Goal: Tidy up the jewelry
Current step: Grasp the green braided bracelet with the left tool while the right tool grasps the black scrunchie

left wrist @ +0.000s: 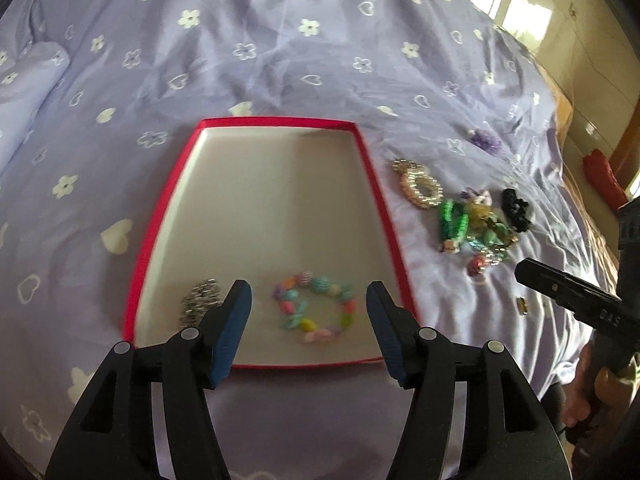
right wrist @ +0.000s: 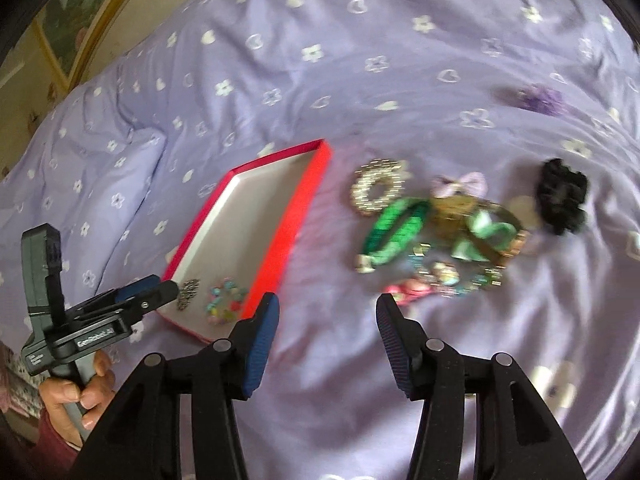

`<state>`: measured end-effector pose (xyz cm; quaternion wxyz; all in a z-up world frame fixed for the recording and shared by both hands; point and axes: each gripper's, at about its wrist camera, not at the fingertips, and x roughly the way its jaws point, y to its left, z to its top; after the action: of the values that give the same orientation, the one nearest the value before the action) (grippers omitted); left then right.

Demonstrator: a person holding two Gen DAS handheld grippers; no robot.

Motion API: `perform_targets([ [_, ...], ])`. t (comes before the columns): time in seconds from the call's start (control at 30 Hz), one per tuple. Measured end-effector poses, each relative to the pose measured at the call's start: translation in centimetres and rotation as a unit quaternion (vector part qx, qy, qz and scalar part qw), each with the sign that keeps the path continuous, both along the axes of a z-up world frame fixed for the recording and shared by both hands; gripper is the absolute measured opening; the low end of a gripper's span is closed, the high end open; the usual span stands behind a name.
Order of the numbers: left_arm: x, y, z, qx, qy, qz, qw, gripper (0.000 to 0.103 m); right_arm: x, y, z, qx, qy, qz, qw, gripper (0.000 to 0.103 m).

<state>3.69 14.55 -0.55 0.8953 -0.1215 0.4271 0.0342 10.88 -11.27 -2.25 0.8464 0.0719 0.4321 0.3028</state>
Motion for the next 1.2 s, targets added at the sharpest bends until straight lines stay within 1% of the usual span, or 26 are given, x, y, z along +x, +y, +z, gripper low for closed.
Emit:
perform_targets([
  [0.27, 1.5, -3.3, 0.4, 0.002, 0.001, -0.031, 0.9995, 0.059, 1.1, -4.3, 0.0, 0.004, -0.002, -0.048, 0.999, 0.053],
  [0.63, 4.3, -6.7, 0.4, 0.006, 0.01, -0.064, 0.9979, 0.059, 3.4, -10.0, -0.8, 0.01, 0.006, -0.114, 0.993, 0.053],
  [0.87, 7.4, -9.4, -0.3, 0.005, 0.024, -0.087, 0.9959, 0.059, 6.0, -12.1, -1.4, 0.011, 0.009, -0.147, 0.989, 0.053],
  [1.03, 10.4, -11.4, -1.3, 0.014, 0.044, -0.105, 0.9934, 0.059, 8.9, -13.0, -2.0, 0.009, 0.017, -0.174, 0.985, 0.053],
  [1.1, 11.5, -12.0, -1.6, 0.019, 0.049, -0.111, 0.9924, 0.059, 10.0, -13.0, -2.2, 0.006, 0.02, -0.175, 0.984, 0.055],
  [1.2, 13.3, -13.0, -2.4, 0.024, 0.065, -0.122, 0.9902, 0.059, 11.5, -12.7, -2.9, -0.004, 0.024, -0.174, 0.984, 0.056],
])
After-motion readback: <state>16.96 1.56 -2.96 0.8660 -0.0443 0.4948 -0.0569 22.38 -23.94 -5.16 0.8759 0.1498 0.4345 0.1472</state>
